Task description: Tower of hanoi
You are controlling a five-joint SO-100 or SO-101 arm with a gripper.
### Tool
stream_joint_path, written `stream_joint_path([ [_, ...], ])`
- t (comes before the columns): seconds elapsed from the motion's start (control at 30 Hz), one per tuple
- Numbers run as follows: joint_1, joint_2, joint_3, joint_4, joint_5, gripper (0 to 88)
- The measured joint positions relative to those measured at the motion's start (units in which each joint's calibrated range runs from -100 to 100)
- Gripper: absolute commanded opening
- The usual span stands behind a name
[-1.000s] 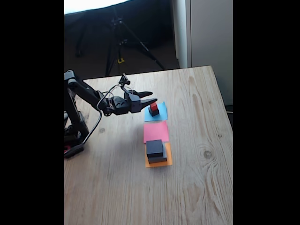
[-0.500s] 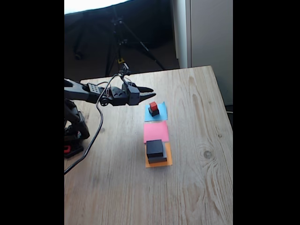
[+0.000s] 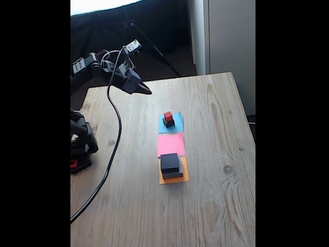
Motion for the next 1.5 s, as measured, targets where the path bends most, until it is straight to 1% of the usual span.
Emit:
stream_joint_path([
  [0.17, 3.61, -2.39, -11.04, 11.77, 0.17, 0.4],
  [0.37, 8.88, -3.08, -26.34, 24.74, 2.95, 0.4],
  [0.5, 14.97, -3.76, -33.81, 27.54, 3.82, 0.4],
  [0.7, 26.23, -5.64, -35.46, 27.62, 3.99, 0.4],
  [0.9, 33.66, -8.29, -30.16, 27.62, 3.99, 0.5],
  [1.03, 37.79, -10.86, -21.82, 27.38, 3.99, 1.8],
  [1.2, 40.68, -14.71, -9.3, 21.78, 3.99, 5.6],
  [1.37, 43.88, -16.93, 0.78, 16.73, 3.99, 12.6],
  [1.4, 43.88, -17.19, 2.69, 15.13, 3.99, 16.8],
  [1.5, 44.81, -17.36, 7.91, 11.13, 3.99, 25.2],
])
